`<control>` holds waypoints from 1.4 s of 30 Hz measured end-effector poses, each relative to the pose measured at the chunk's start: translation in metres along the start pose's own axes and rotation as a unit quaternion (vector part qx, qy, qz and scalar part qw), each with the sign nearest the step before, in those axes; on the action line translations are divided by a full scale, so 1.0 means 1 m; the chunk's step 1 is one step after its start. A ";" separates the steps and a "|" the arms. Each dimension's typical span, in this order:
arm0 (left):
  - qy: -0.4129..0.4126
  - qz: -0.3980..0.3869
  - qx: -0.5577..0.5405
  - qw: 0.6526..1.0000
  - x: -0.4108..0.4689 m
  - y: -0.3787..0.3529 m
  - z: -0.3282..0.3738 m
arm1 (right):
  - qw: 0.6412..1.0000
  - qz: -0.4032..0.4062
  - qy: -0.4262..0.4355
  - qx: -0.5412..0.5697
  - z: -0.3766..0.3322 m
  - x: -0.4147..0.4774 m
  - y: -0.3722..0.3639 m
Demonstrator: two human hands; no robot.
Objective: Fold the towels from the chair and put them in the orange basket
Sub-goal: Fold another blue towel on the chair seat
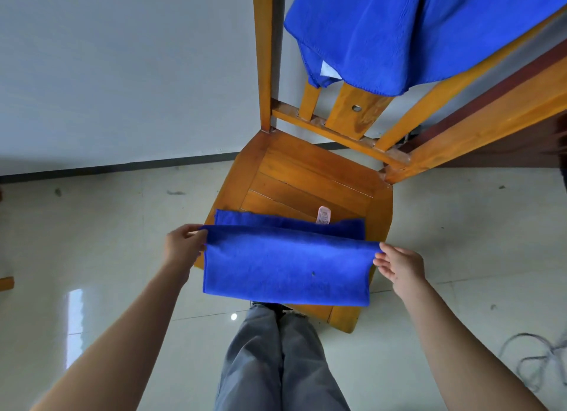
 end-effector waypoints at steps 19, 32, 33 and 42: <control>0.026 -0.112 0.344 0.932 -0.042 -0.047 -0.116 | 0.960 -0.006 0.013 -0.280 0.095 0.013 0.001; -0.168 -0.169 0.589 0.772 -0.063 -0.088 -0.070 | 0.974 0.025 0.069 -0.215 0.049 0.017 0.003; -0.176 -0.189 0.602 0.756 -0.067 -0.098 -0.069 | 0.976 0.039 0.083 -0.199 0.041 0.017 0.008; -0.188 -0.253 0.572 0.757 -0.071 -0.182 -0.027 | 0.968 0.136 0.140 -0.156 -0.028 0.044 0.072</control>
Point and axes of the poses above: each hand's wrist, its own x-axis towards the middle knuckle, its own y-axis out of the back of the hand, z = x × y, the point moved 10 cm from there along x, towards the middle knuckle, and after that the axes turned 2 degrees about x, right-handed, at the moved point
